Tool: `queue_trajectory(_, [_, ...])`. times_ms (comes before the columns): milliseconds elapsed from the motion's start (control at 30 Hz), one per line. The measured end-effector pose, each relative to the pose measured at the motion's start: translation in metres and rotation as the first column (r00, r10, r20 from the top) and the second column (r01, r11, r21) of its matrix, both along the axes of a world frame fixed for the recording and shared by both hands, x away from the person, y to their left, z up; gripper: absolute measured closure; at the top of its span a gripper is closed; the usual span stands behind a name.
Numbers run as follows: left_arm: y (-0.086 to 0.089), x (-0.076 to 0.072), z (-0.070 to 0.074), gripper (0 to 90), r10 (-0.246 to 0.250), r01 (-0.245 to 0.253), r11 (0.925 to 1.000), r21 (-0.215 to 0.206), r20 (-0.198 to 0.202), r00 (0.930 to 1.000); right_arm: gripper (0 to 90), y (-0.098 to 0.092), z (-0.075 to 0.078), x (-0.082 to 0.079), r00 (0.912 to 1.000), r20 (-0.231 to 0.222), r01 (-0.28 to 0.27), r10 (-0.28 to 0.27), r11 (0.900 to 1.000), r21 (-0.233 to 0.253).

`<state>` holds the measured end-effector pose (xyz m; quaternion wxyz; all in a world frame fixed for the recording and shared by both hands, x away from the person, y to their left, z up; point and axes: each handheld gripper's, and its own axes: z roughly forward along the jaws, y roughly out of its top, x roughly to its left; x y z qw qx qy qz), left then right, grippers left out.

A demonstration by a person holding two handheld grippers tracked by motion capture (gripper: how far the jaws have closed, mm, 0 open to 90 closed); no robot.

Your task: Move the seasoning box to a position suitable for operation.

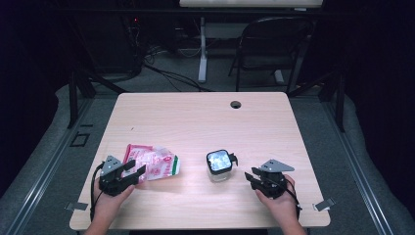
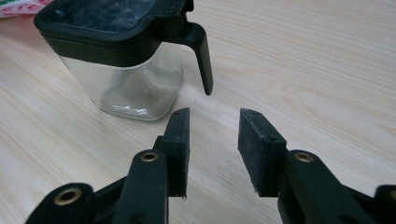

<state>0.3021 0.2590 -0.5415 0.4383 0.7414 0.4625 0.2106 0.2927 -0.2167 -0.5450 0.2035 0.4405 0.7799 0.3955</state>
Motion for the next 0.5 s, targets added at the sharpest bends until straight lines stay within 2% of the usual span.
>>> queue_trajectory(133, [-0.001, -0.001, -0.001, 50.1, 0.001, -0.001, 1.0, 0.0, 0.0, 1.0, 67.3, 0.006, -0.005, 0.008, 0.9999, -0.011, -0.005, 0.005, 1.0, -0.007])
queue_trajectory(500, [0.002, -0.006, 0.0, 52.3, 0.004, -0.004, 1.0, 0.0, -0.004, 1.0, 71.1, 0.015, -0.008, 0.019, 0.9998, -0.017, -0.01, 0.009, 1.0, -0.007])
